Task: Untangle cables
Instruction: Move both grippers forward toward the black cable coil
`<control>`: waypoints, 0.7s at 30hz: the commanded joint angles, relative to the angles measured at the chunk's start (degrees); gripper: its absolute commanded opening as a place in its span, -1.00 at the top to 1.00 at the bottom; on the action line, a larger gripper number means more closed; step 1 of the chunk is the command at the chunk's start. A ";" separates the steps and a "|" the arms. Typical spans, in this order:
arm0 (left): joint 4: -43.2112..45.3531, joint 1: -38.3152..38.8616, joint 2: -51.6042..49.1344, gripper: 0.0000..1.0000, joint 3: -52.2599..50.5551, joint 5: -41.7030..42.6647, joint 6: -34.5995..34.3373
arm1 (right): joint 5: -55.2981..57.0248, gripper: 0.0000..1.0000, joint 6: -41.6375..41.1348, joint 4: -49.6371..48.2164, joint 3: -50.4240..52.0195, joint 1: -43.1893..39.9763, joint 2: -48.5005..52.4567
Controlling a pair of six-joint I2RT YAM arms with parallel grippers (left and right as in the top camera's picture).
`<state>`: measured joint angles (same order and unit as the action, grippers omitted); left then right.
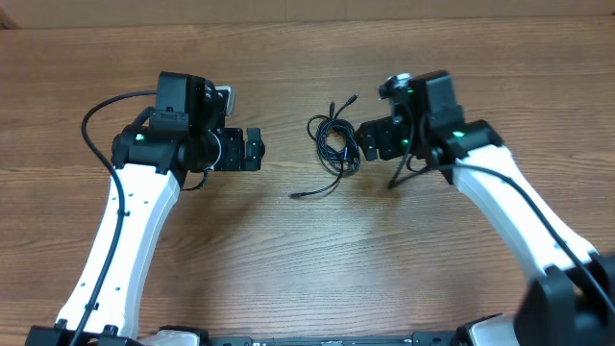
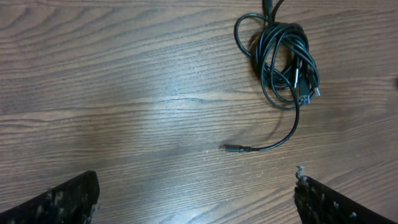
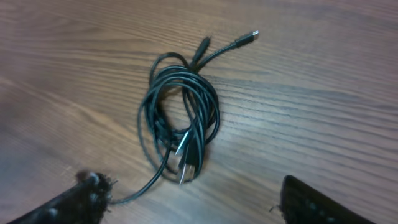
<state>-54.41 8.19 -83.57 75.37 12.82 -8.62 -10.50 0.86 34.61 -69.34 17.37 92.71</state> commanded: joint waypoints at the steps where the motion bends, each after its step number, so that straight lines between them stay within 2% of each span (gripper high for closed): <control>1: 0.04 0.26 -0.07 -1.00 0.96 -0.74 0.63 | -0.35 -0.60 -0.37 -3.80 -1.25 0.81 4.98; 8: -0.13 0.50 -0.07 -1.00 0.96 -0.72 -0.44 | -3.34 -0.55 -2.99 -9.11 -1.22 1.05 11.96; 12: -0.11 1.11 -0.07 -1.00 0.96 -0.72 -0.46 | -6.82 -0.45 -2.99 -11.26 -1.22 1.07 14.19; 21: 0.09 3.08 -0.07 -1.00 0.96 -0.74 -0.44 | -6.75 -0.35 -3.02 -14.43 -1.14 1.07 18.56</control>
<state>-54.48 10.55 -83.70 75.37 12.36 -8.69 -16.38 -1.91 20.60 -69.34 18.11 109.10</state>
